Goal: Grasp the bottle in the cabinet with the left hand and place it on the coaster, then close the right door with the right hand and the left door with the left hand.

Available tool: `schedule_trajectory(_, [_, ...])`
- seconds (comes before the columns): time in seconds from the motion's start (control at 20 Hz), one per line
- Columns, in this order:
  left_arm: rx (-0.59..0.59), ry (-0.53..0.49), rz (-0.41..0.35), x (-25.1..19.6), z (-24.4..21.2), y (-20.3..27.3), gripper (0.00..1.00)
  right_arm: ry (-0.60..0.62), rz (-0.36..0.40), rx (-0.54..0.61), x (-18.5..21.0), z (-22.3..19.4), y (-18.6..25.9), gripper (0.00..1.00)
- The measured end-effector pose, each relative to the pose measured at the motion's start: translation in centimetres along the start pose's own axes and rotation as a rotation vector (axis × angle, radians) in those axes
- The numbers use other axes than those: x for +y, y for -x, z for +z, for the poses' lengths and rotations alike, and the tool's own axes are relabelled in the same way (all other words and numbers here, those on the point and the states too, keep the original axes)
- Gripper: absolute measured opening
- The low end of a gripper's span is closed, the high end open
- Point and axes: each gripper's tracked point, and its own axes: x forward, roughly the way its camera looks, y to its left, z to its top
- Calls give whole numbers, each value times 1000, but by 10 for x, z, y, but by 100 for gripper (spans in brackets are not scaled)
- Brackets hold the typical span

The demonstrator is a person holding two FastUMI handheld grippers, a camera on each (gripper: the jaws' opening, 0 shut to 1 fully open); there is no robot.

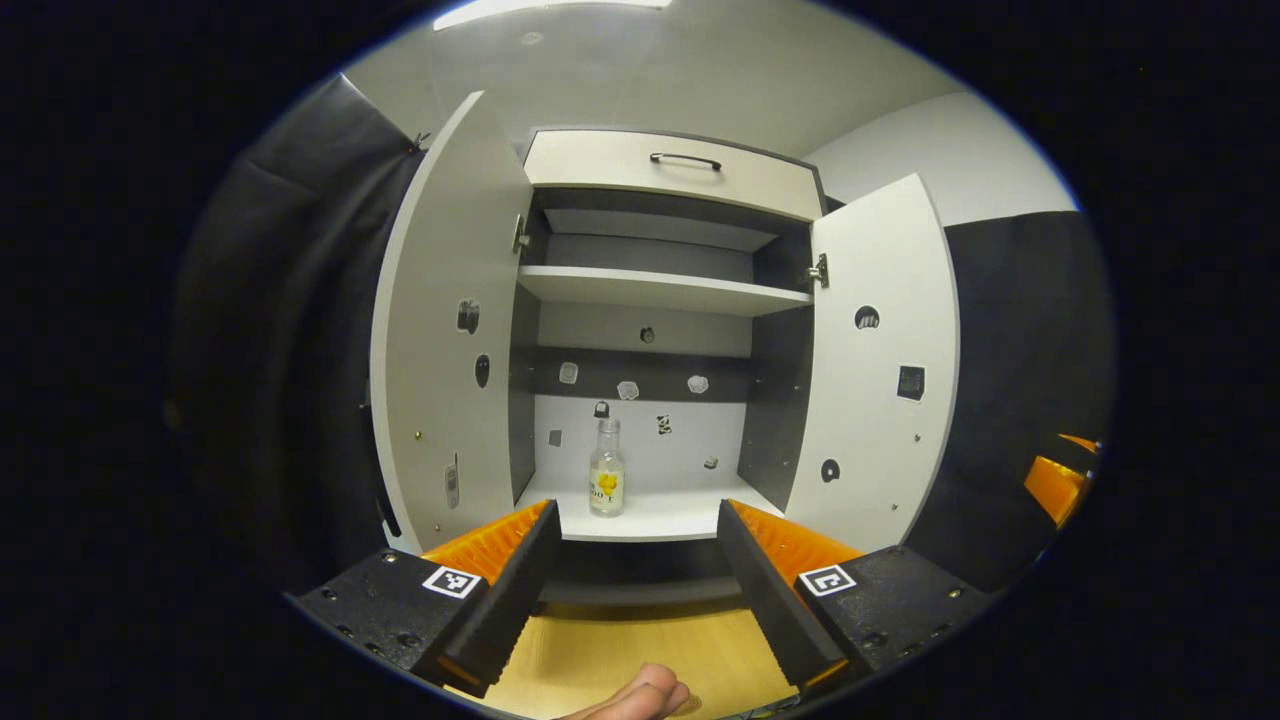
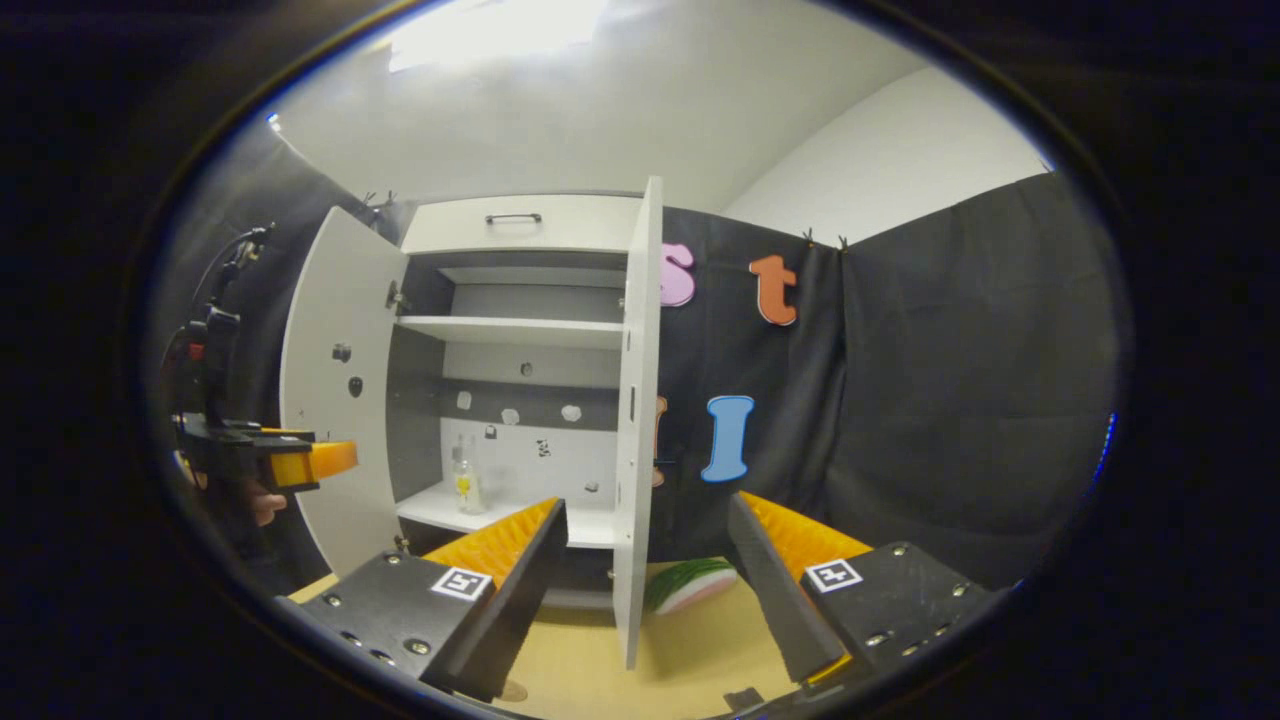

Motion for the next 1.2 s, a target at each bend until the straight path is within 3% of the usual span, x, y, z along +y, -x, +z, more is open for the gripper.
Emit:
schedule_trajectory(0.2, [-11,-25,17,14,-20,-47,100,8,23,-7,19,-5,-22,98])
schedule_trajectory(0.5, [21,5,18,25,-67,-161,100,-28,92,-16,59,-9,-42,98])
schedule_trajectory(0.7, [39,40,36,39,-93,-241,100,-23,73,-16,62,-11,-53,98])
schedule_trajectory(0.85, [15,10,69,51,-100,-290,99,-33,57,5,63,-19,-58,98])
schedule_trajectory(1.2, [19,-13,108,57,-115,-359,100,-67,3,-13,45,-19,-52,98])
